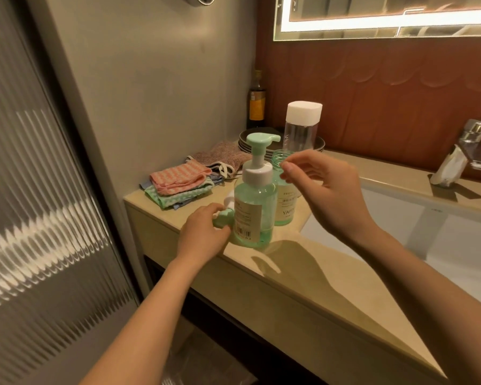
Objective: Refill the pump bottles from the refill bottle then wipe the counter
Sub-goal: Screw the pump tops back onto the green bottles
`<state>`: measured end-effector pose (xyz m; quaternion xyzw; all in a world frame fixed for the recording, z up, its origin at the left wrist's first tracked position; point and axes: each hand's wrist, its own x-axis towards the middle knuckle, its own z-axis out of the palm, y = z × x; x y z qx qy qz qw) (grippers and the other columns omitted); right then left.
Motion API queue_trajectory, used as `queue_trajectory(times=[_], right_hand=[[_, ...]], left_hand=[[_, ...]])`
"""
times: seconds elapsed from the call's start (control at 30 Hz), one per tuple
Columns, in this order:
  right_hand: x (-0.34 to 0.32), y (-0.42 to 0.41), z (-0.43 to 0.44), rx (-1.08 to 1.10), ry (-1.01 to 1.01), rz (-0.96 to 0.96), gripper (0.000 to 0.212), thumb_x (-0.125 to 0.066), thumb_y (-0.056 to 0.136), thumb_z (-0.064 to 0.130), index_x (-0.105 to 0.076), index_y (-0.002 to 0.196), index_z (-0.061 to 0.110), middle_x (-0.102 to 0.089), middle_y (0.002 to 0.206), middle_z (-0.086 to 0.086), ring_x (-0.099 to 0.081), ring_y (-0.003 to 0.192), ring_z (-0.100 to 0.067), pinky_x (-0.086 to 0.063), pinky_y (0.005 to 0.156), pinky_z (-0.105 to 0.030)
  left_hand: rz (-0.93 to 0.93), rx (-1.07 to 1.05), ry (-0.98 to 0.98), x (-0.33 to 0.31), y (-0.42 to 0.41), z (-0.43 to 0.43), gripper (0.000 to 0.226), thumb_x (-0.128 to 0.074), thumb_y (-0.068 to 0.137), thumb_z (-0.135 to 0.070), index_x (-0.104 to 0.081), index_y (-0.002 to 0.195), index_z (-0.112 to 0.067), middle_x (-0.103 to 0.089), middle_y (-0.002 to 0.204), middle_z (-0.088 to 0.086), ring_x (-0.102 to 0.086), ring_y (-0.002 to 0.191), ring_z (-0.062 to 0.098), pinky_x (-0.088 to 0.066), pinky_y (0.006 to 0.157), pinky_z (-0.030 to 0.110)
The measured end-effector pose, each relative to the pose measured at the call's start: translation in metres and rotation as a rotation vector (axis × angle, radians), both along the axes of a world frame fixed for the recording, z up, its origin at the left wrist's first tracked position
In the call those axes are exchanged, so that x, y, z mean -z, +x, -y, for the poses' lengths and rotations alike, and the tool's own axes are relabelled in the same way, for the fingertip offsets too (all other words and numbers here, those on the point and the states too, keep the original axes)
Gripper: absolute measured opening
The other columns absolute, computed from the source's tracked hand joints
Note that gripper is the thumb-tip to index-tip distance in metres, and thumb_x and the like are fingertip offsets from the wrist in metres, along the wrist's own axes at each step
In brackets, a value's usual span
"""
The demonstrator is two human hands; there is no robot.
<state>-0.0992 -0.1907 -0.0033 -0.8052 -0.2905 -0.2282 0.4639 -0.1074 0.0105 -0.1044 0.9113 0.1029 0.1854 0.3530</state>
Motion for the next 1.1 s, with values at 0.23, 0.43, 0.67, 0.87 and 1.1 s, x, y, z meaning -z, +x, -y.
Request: queue_trajectory(times=[0.23,0.43,0.67,0.87,1.1], right_hand=[[0.006,-0.007,-0.005,-0.063,-0.05,0.009,0.015,-0.06,0.091,0.023,-0.07,0.099,0.015,-0.066,0.085,0.01,-0.061,0.081,0.001,-0.047,0.072,-0.008],[0.012,-0.006,-0.004,-0.062,-0.075,0.001,0.014,-0.061,0.091,0.022,-0.071,0.098,0.016,-0.066,0.085,0.011,-0.061,0.081,0.001,-0.049,0.072,-0.01],[0.011,-0.006,-0.002,-0.087,-0.119,-0.026,0.014,-0.061,0.091,0.024,-0.071,0.098,0.017,-0.064,0.083,0.016,-0.061,0.081,0.002,-0.047,0.072,-0.006],[0.005,-0.008,-0.006,-0.136,-0.126,-0.042,0.014,-0.06,0.091,0.022,-0.07,0.101,0.018,-0.062,0.083,0.019,-0.061,0.081,0.004,-0.046,0.073,-0.005],[-0.011,-0.013,-0.02,-0.208,-0.057,-0.027,0.016,-0.059,0.092,0.018,-0.07,0.103,0.015,-0.068,0.094,0.009,-0.061,0.088,0.0,-0.05,0.079,-0.012]], left_hand=[[0.023,-0.108,0.221,0.001,0.009,0.006,0.043,-0.061,0.083,-0.032,-0.052,0.125,-0.028,-0.061,0.119,-0.003,-0.055,0.109,0.022,-0.046,0.088,0.041],[-0.007,-0.22,0.47,0.0,0.01,0.007,0.041,-0.054,0.085,-0.04,-0.05,0.123,-0.025,-0.062,0.119,-0.002,-0.044,0.119,0.024,-0.025,0.105,0.044],[0.127,-0.238,0.441,-0.001,0.012,-0.002,0.053,-0.049,0.094,-0.025,-0.032,0.143,-0.013,-0.059,0.122,0.011,-0.05,0.112,0.033,-0.036,0.094,0.045],[0.304,-0.307,0.488,-0.032,0.008,-0.028,0.046,-0.046,0.096,-0.023,-0.038,0.139,-0.006,-0.058,0.118,0.018,-0.044,0.109,0.037,-0.033,0.096,0.051],[0.42,-0.377,0.668,-0.131,-0.023,-0.041,0.041,-0.035,0.1,-0.034,-0.051,0.127,-0.009,-0.06,0.118,0.017,-0.039,0.107,0.036,-0.022,0.102,0.052]])
